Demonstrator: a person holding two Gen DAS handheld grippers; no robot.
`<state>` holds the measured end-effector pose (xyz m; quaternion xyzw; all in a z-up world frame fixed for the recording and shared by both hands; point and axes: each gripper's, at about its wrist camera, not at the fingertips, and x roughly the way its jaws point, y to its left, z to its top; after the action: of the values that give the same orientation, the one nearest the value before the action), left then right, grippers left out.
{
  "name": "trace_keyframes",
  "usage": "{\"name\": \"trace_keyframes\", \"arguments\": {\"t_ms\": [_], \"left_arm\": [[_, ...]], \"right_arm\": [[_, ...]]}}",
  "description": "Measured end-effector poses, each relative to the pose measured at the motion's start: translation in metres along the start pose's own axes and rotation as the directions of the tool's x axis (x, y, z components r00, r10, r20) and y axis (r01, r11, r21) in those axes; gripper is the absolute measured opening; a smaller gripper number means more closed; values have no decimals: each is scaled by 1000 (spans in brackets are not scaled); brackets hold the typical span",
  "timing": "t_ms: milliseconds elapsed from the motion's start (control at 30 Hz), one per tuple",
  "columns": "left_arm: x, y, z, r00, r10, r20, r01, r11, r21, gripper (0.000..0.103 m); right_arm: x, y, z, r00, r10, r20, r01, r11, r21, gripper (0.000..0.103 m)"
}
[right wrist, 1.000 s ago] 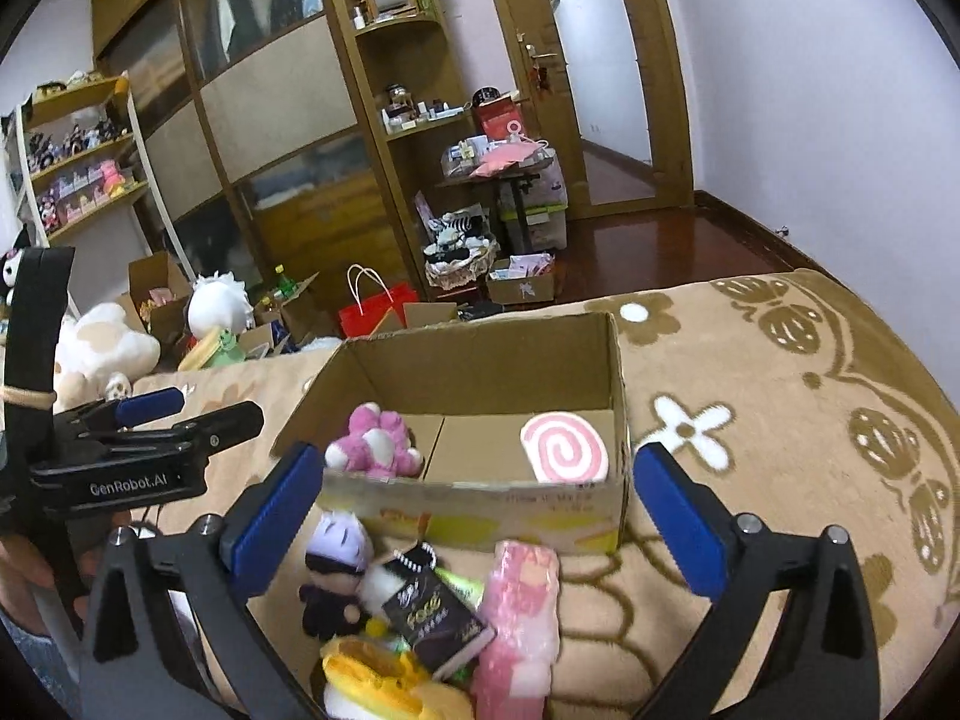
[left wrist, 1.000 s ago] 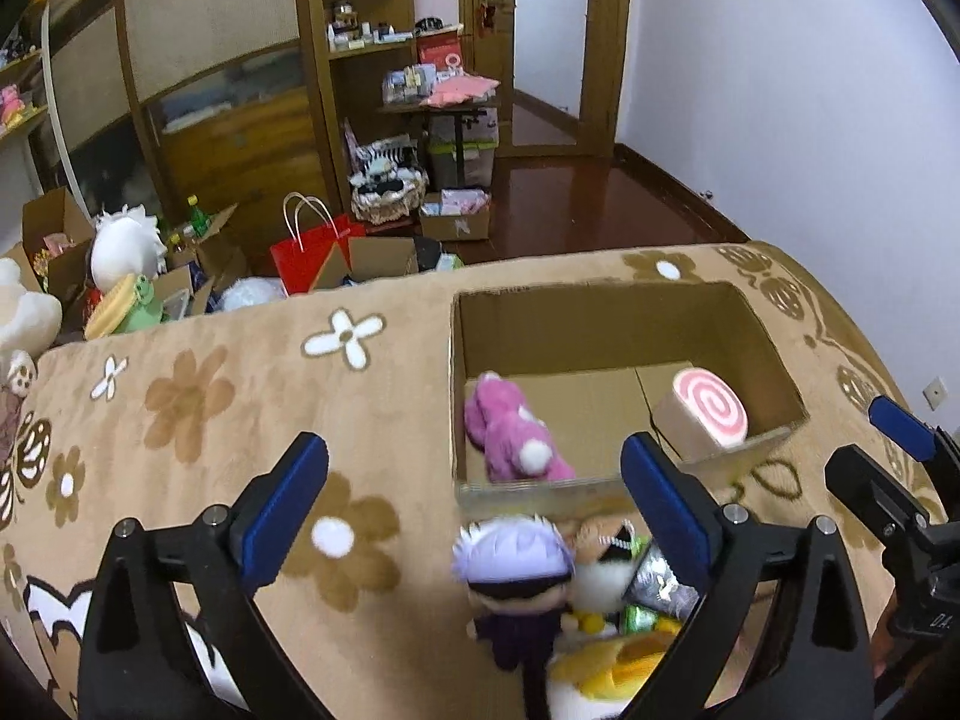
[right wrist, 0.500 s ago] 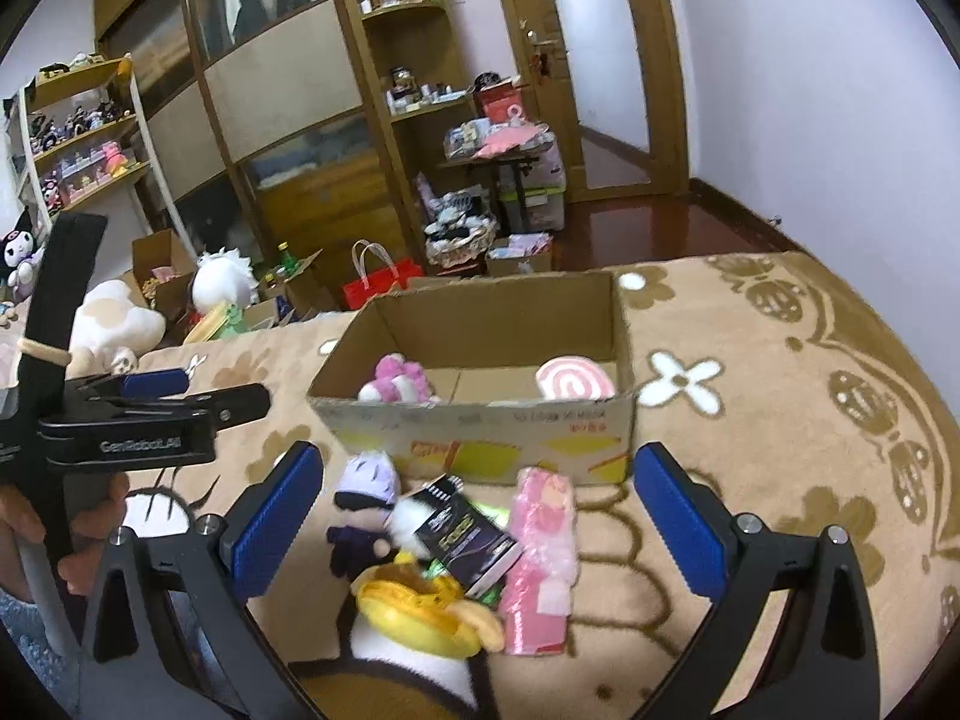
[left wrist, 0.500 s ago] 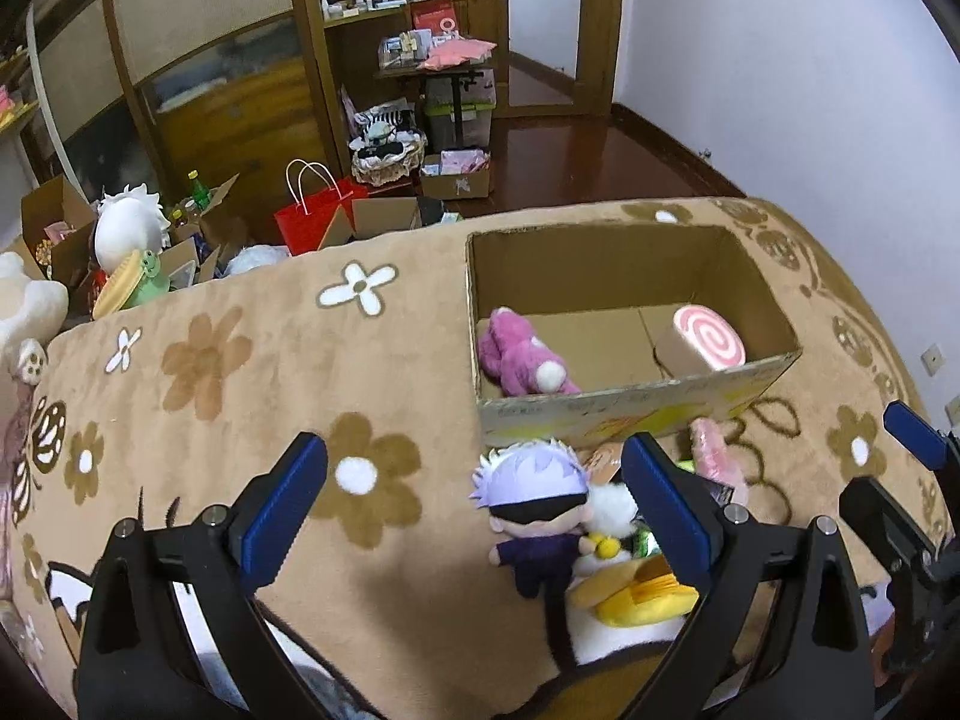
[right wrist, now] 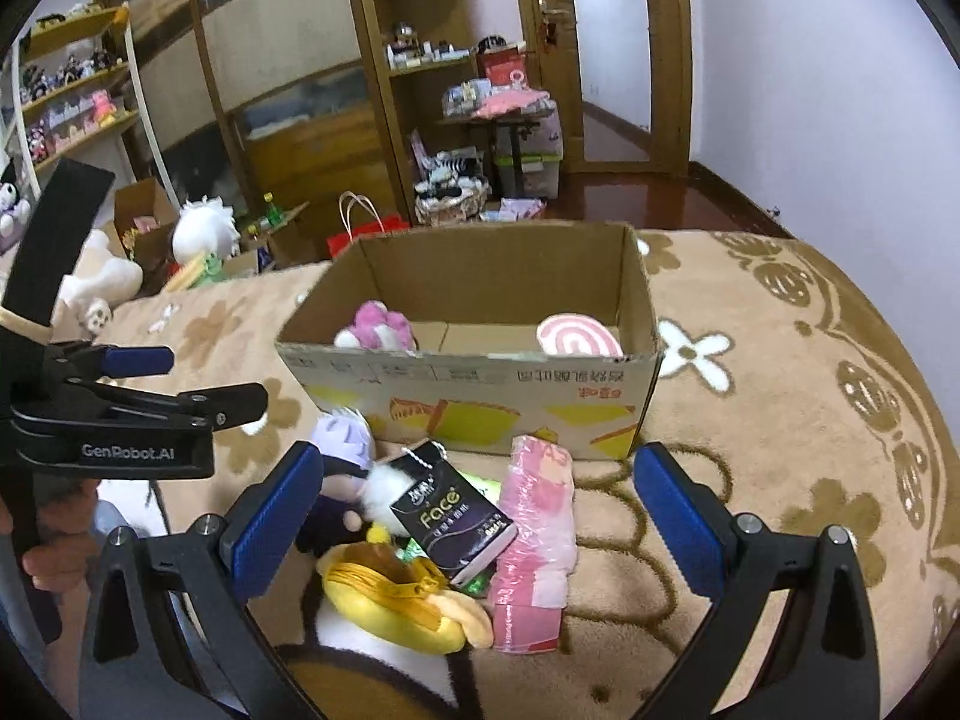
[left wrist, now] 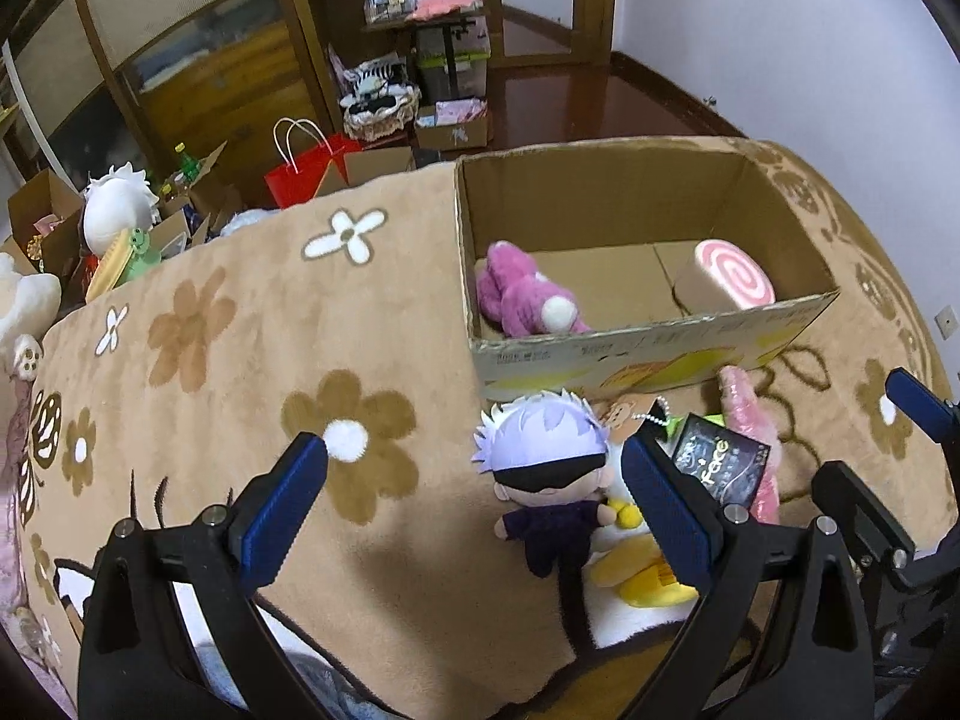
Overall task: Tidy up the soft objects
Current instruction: 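Grasp the white-haired plush doll with the left tool while the right tool grasps the black tissue pack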
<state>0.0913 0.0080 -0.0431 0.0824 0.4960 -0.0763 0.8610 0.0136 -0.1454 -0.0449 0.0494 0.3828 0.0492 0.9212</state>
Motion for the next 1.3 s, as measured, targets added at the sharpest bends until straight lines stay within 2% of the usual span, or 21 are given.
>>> {"name": "trace_keyframes", "arguments": {"t_ms": [333,833,1300], "left_arm": [[31,1,-4,996,-11,-93,7,999,-38,98],[59,-10,-2,985,-53,-163,49,998,-32,98],[88,-13,2,972,-82,-219,76,996,-36,98]], "right_arm": [[34,2,-10,995,-17,-99,14,999,-28,103],[68,11,-16,982,-9,-189,-5,997,-75,103],[97,12,-26,956,-17,-293,-6,997,-80,103]]}}
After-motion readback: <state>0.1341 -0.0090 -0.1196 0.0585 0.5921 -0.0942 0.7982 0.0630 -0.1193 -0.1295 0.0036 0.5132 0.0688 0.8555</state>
